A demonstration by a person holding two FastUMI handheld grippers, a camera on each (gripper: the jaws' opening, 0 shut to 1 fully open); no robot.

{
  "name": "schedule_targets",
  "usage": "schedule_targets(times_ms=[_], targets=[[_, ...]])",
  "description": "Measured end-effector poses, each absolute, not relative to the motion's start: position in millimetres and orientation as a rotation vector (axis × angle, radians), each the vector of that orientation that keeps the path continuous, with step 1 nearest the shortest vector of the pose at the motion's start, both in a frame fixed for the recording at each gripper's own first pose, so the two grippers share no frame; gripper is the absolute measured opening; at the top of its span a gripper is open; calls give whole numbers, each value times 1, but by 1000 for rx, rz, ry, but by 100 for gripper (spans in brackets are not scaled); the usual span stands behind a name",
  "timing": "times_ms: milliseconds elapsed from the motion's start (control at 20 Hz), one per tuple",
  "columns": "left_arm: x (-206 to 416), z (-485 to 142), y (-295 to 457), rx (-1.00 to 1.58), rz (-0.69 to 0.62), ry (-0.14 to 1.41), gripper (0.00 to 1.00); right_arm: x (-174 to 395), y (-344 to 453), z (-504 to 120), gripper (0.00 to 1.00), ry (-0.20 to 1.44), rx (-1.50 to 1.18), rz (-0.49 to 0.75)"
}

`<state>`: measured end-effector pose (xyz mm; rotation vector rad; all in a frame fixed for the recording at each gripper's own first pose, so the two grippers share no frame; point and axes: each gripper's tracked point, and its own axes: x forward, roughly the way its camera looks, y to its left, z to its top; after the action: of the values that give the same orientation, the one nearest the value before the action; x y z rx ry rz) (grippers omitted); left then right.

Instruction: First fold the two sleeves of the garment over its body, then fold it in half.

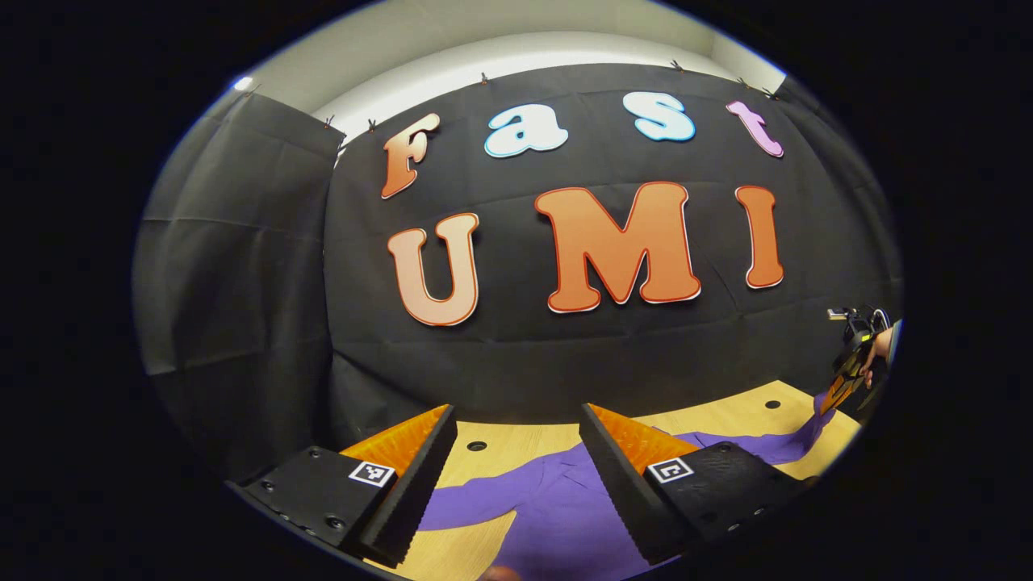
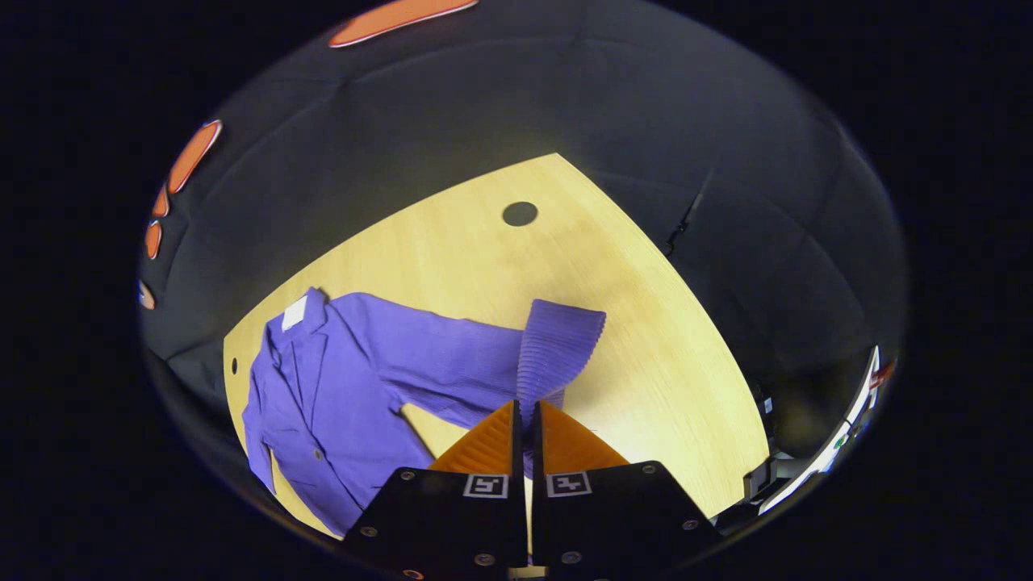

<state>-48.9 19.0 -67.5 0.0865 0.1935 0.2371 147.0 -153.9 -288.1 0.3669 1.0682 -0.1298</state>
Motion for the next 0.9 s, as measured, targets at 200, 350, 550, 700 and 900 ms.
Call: schedule_targets(times_ms=[200, 350, 550, 700, 900], targets=[[-44, -76, 41, 62, 238, 200, 98, 158, -104, -254, 3, 1033, 322, -56], [-40, -83, 60, 54, 238, 214, 98, 166, -61, -239, 3, 1020, 283, 20], [-41, -96, 88, 40, 260, 239, 98, 176, -19, -217, 3, 1001, 222, 83], [-42, -107, 111, 41, 294, 262, 98, 183, 14, -203, 2, 986, 197, 129], [-48, -118, 140, 55, 333, 296, 98, 184, 70, -192, 3, 979, 163, 216]])
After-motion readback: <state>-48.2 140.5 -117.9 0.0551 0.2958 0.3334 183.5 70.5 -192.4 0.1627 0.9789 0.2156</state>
